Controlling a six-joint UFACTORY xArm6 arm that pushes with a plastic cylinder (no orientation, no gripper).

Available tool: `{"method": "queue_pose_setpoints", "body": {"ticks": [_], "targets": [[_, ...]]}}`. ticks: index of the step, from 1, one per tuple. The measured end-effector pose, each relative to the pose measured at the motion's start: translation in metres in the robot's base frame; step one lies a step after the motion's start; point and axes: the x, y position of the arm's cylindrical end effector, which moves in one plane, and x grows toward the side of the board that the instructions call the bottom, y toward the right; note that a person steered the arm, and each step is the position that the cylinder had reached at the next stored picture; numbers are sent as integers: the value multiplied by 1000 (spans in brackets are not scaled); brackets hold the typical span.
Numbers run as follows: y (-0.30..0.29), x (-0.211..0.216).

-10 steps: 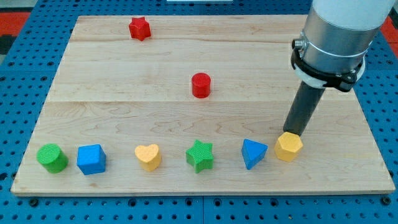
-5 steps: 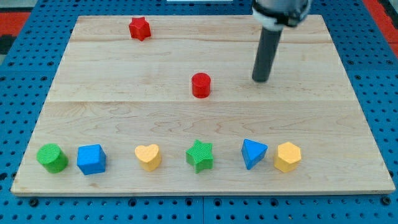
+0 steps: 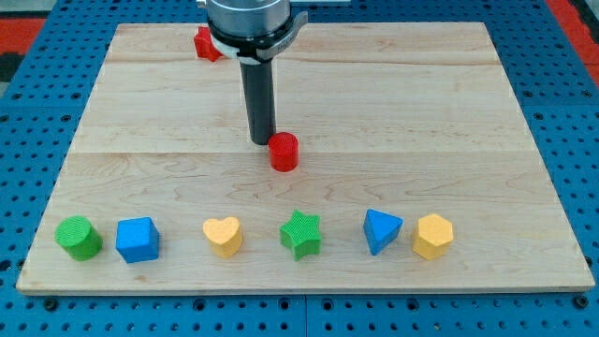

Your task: Push the red circle to the top of the yellow hexagon

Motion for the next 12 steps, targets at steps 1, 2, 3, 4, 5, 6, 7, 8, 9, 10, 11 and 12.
{"method": "queue_pose_setpoints", "body": {"ticks": [1,2,3,4,5,6,7,8,9,10,11,12], "targets": [[30,14],[81,18],[37,20],[23,48],[99,56],[134,26],[130,-6],[175,8],[162,9],[144,27],[138,27],[119,23]]}}
